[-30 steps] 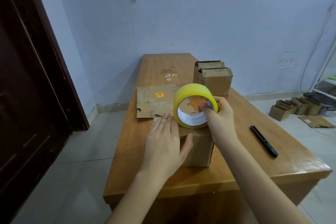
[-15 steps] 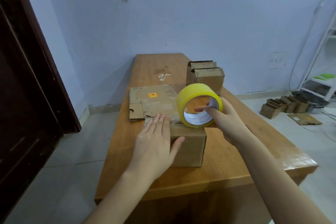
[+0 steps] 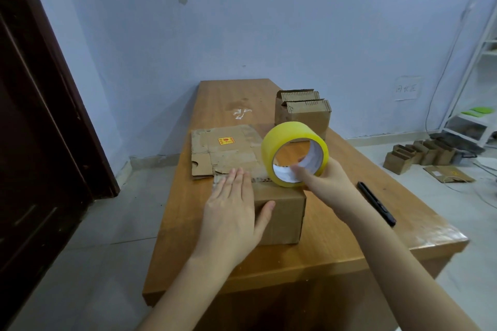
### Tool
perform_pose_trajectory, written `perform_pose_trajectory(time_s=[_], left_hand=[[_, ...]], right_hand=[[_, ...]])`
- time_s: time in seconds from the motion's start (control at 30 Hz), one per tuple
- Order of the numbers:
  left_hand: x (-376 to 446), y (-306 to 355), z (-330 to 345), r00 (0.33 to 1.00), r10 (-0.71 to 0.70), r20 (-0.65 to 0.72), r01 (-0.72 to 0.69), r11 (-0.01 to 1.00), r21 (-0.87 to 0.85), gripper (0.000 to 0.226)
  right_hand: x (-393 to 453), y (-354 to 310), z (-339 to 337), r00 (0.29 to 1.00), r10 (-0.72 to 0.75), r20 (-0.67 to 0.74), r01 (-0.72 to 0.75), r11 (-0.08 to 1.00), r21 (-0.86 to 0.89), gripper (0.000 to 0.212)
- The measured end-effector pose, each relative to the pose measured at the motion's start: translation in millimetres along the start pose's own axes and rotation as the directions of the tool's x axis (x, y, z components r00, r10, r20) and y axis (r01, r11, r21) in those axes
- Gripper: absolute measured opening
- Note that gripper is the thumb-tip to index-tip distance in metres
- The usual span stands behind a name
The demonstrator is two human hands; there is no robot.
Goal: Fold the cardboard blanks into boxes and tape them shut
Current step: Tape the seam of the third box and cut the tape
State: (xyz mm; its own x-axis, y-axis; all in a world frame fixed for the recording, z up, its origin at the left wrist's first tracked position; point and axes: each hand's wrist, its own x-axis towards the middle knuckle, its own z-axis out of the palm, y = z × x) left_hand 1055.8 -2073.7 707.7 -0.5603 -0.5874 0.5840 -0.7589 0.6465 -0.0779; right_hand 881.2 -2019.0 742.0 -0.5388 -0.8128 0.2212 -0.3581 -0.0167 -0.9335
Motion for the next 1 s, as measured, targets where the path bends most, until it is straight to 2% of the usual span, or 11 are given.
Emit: perform_pose_trajectory(time_s=[0.07,0.17,0.3,0.37,0.47,0.57,0.8,1.0], left_hand=[[0,0,0,1.000,0.002,-0.001,-0.002,1.000,-0.004,0.070],[0,-1,0,1.000,0.012,-0.010,-0.012,1.000,0.000,0.068],[1,-1,-2,1.000,0.025,0.003,-0.025,1.000,0.014,0.069],[0,-2,-1,1.000,0.026,-0.004,-0.026,1.000,0.010,0.069],[-2,-5,0,0.999,0.036,-0.014,-0.036,0.999,-0.009,0.069],[-1,-5,0,0.999,0.031,-0.012,-0.031,0.999,-0.009,0.069],[-1,-4,-1,0.999,0.025,-0.022,-0.025,1.000,-0.008,0.069],[0,-5,0,0.999,0.042,-0.028,-0.042,0.999,-0.009,0.067]], right_hand=[[0,-1,-4,0.999,-0.020,0.026,0.022,0.996,-0.084,0.019],[2,-5,-11,0.999,0.025,0.042,-0.026,1.000,0.014,0.007],[7,-4,-10,0.994,0.079,0.080,-0.088,0.989,0.119,0.015],[7,1,-12,0.989,0.140,0.057,-0.149,0.963,0.225,0.025],[4,11,-15,0.967,0.256,-0.008,-0.225,0.864,0.450,0.032],[4,15,-14,0.970,0.240,-0.027,-0.206,0.879,0.430,0.033],[3,17,-20,0.964,0.250,0.088,-0.262,0.844,0.467,0.035],[0,18,-15,0.965,0.235,0.112,-0.260,0.895,0.362,0.034]])
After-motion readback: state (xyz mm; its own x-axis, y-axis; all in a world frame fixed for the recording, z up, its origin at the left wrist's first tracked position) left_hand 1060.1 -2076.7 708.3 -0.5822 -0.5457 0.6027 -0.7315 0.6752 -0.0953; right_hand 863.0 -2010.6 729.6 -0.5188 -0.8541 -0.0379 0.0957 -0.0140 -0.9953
